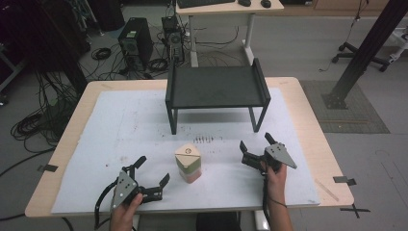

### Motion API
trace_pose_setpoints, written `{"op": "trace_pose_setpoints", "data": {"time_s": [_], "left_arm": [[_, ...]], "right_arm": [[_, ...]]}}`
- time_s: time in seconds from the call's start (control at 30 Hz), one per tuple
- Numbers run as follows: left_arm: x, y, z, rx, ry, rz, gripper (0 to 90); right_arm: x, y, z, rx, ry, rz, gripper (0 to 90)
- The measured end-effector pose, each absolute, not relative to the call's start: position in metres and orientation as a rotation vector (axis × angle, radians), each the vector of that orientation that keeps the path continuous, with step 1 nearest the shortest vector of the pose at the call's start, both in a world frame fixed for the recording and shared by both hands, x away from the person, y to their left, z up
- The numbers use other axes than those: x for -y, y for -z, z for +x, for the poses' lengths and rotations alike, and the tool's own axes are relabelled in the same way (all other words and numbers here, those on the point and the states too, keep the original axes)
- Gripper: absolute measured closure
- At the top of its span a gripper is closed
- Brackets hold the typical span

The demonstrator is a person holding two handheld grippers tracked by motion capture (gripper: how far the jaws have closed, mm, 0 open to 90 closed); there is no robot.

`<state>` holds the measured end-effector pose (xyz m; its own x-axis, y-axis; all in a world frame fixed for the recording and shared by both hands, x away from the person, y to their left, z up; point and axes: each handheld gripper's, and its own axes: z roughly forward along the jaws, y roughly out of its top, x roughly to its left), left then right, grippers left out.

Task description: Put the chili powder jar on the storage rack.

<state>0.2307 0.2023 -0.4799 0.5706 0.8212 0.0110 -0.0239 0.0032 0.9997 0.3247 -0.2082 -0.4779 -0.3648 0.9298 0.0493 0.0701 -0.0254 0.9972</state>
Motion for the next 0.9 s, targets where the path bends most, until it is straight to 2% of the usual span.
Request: {"op": "trace_pose_setpoints", "data": {"time_s": [0.9], "left_arm": [[-0.177,0.480,0.226,-0.697,-0.710,1.447,0.2]], "right_arm": [[0.208,0.478,0.325,-1.514,-1.480,1.085,0.1]]}}
